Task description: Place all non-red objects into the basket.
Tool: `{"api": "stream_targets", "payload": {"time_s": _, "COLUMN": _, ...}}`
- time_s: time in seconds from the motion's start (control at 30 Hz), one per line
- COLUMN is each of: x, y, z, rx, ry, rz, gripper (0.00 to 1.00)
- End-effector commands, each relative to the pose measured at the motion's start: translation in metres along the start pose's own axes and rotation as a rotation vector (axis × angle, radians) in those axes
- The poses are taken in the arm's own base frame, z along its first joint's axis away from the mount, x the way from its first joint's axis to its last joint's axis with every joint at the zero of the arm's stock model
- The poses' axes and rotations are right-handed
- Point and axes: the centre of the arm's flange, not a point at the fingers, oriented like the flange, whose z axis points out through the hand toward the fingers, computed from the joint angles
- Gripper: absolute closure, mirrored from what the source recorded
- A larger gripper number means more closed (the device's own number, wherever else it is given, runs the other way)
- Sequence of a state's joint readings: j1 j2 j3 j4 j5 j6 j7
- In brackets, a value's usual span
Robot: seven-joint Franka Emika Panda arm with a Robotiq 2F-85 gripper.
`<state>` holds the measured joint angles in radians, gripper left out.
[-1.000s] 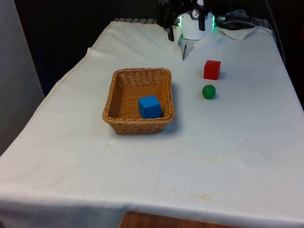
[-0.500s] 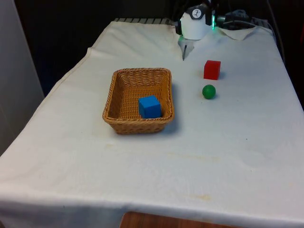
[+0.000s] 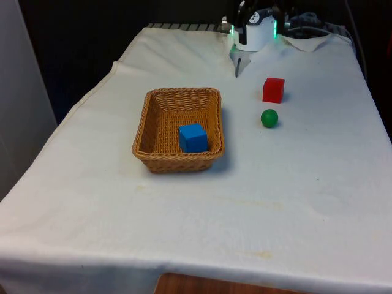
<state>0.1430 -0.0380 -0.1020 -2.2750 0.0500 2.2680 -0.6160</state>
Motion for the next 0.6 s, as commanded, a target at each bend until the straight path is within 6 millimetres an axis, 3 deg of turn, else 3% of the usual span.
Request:
{"api": "stream_targets", "payload": {"time_s": 0.0, "x": 0.000, "y": -0.004, "z": 0.002, "rx": -0.007, "ry": 0.004, "rz": 0.005, "gripper": 0.00}}
{"api": "stream_targets", "payload": {"time_s": 0.43, "x": 0.002, "y": -0.024, "z": 0.029, "rx": 0.028, "ry": -0.003, "rz": 0.007, "gripper": 0.00}}
{"api": "stream_targets", "payload": {"time_s": 0.57, "x": 0.003, "y": -0.034, "z": 0.046, "rx": 0.039, "ry": 0.010, "rz": 0.012, "gripper": 0.00}}
